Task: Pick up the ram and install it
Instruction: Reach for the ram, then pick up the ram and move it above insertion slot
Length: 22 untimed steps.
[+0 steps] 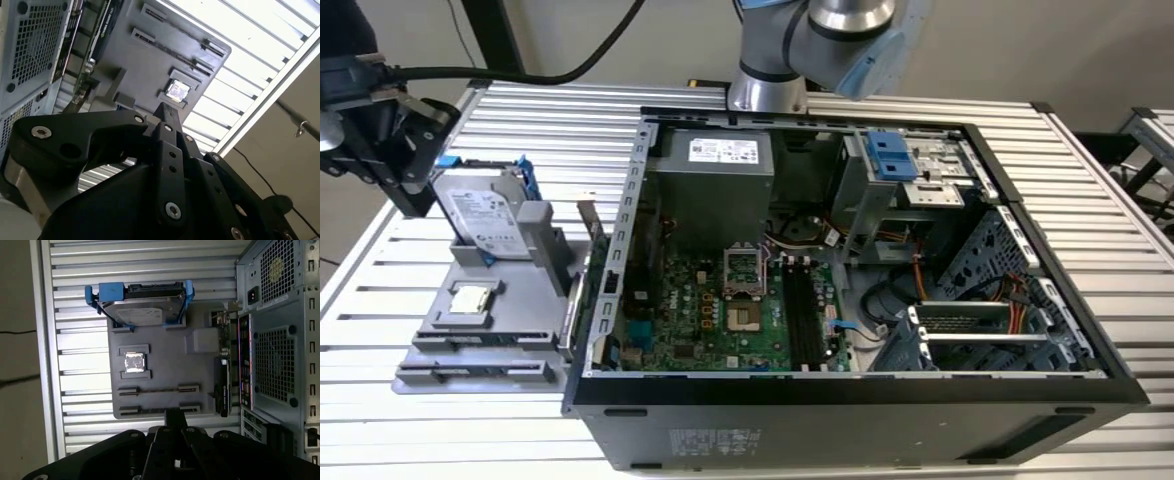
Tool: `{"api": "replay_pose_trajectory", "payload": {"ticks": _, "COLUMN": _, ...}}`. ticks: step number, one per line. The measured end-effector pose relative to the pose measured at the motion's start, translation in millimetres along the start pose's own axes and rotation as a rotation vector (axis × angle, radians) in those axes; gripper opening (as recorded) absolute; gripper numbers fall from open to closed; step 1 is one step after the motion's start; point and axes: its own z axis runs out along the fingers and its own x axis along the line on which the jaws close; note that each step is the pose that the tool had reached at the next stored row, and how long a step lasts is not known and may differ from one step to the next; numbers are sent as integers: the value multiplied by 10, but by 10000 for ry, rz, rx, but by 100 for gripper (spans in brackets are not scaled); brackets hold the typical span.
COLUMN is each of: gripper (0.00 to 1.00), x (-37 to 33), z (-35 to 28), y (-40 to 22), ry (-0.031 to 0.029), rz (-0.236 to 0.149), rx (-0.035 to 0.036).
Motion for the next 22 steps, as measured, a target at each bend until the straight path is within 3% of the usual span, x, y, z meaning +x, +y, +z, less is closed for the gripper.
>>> {"api": "replay_pose_trajectory", "payload": {"ticks": 13, "gripper": 0, "x": -1, "z": 0, "y": -11, "ry": 0, "rz": -9, "rx": 0}}
{"api": "replay_pose_trajectory", "payload": {"ticks": 22, "gripper": 0, "x": 0, "z": 0, "y": -11, "ry": 74, "rz": -1551, "rx": -20}}
